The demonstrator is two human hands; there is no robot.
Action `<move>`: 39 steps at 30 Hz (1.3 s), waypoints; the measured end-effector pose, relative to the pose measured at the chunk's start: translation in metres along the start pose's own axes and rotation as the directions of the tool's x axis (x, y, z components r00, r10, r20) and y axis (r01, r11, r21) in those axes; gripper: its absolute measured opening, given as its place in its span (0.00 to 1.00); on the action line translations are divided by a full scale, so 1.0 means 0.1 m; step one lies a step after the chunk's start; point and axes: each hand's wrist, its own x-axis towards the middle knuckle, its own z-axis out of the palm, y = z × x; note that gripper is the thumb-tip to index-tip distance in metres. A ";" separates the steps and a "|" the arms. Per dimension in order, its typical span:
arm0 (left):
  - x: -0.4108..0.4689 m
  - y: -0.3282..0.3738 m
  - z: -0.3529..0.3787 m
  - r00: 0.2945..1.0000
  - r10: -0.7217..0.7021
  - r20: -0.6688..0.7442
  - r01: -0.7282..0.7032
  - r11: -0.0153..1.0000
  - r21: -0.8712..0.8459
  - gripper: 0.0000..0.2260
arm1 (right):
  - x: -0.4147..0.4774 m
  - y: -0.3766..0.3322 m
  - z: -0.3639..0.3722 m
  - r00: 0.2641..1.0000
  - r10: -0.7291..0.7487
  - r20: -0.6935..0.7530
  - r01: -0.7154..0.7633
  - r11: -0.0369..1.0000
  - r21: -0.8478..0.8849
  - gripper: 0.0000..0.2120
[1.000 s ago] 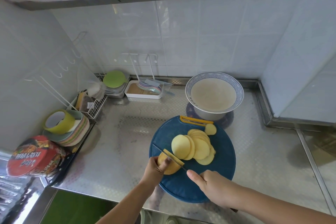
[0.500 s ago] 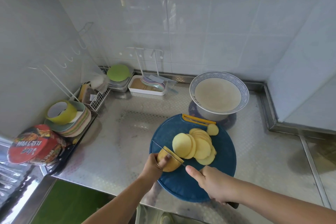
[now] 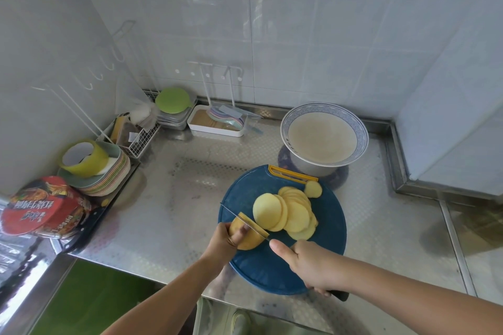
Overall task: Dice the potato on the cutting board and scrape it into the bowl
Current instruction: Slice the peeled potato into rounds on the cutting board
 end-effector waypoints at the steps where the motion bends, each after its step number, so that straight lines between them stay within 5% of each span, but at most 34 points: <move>1: 0.00 0.00 0.00 1.000 0.001 0.003 0.000 1.000 -0.002 0.56 | 0.01 0.00 0.00 1.000 -0.002 -0.007 0.002 1.000 -0.014 0.30; 28: -0.07 0.07 -0.01 1.000 -0.007 0.008 0.007 0.999 -0.034 0.55 | 0.34 -0.11 0.10 0.999 0.028 -0.045 -0.027 1.000 0.009 0.38; 32: -0.17 0.16 0.01 1.000 0.020 0.016 -0.020 1.000 -0.015 0.46 | 0.33 -0.07 0.15 0.998 0.030 -0.054 -0.029 0.999 0.014 0.38; 39: -0.14 0.03 0.00 0.999 0.036 -0.019 -0.035 0.999 0.026 0.55 | 0.15 0.18 0.31 0.993 0.000 -0.121 -0.001 1.000 -0.010 0.30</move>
